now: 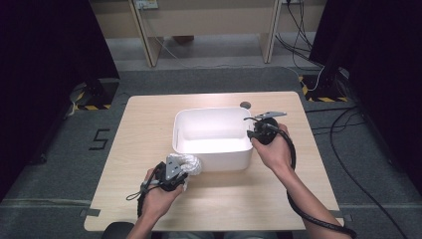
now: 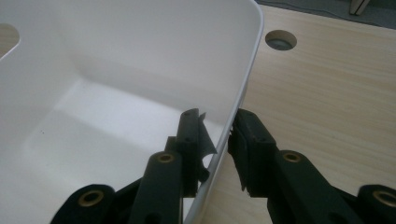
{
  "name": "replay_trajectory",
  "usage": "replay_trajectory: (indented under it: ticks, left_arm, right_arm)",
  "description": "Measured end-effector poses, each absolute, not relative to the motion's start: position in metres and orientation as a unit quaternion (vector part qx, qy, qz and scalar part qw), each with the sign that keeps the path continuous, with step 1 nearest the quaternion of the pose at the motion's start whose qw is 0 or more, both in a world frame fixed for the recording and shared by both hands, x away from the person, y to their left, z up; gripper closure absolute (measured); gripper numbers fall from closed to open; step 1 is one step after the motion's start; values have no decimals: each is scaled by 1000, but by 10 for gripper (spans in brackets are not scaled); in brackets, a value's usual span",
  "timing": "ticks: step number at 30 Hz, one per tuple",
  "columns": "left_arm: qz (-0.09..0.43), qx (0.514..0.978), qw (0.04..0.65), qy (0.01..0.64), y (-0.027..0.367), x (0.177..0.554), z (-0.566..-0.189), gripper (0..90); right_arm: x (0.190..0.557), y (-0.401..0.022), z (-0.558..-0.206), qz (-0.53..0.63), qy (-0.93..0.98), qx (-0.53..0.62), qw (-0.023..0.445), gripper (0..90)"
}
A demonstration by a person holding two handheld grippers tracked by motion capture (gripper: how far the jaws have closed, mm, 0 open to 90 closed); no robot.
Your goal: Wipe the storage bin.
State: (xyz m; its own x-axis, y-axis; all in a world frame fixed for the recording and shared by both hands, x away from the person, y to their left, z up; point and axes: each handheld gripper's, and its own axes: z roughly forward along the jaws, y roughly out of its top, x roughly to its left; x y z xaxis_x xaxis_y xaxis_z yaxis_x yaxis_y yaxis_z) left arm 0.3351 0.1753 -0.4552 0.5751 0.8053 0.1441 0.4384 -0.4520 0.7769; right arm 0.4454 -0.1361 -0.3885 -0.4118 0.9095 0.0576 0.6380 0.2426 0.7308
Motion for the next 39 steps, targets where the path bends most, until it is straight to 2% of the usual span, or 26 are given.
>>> replay_trajectory:
  ticks: [5, 12, 18, 21, 23, 39]
  left_arm:
    - [259, 811, 358, 383, 176, 335, -453, 751]
    - [253, 806, 363, 393, 176, 336, -452, 752]
    - [253, 806, 362, 393, 176, 336, -452, 751]
    - [253, 806, 362, 393, 176, 336, -452, 751]
    - [255, 805, 364, 394, 176, 335, -452, 752]
    - [260, 787, 372, 418, 173, 340, -448, 756]
  right_arm:
    - [444, -136, -396, 345, 768, 506, 189, 722]
    - [444, -133, -398, 337, 773, 497, 207, 730]
    - [438, -135, -389, 352, 761, 509, 194, 677]
    - [435, -135, -387, 355, 760, 507, 196, 690]
    - [430, -135, -386, 348, 764, 505, 202, 733]
    - [427, -134, -385, 339, 770, 495, 216, 756]
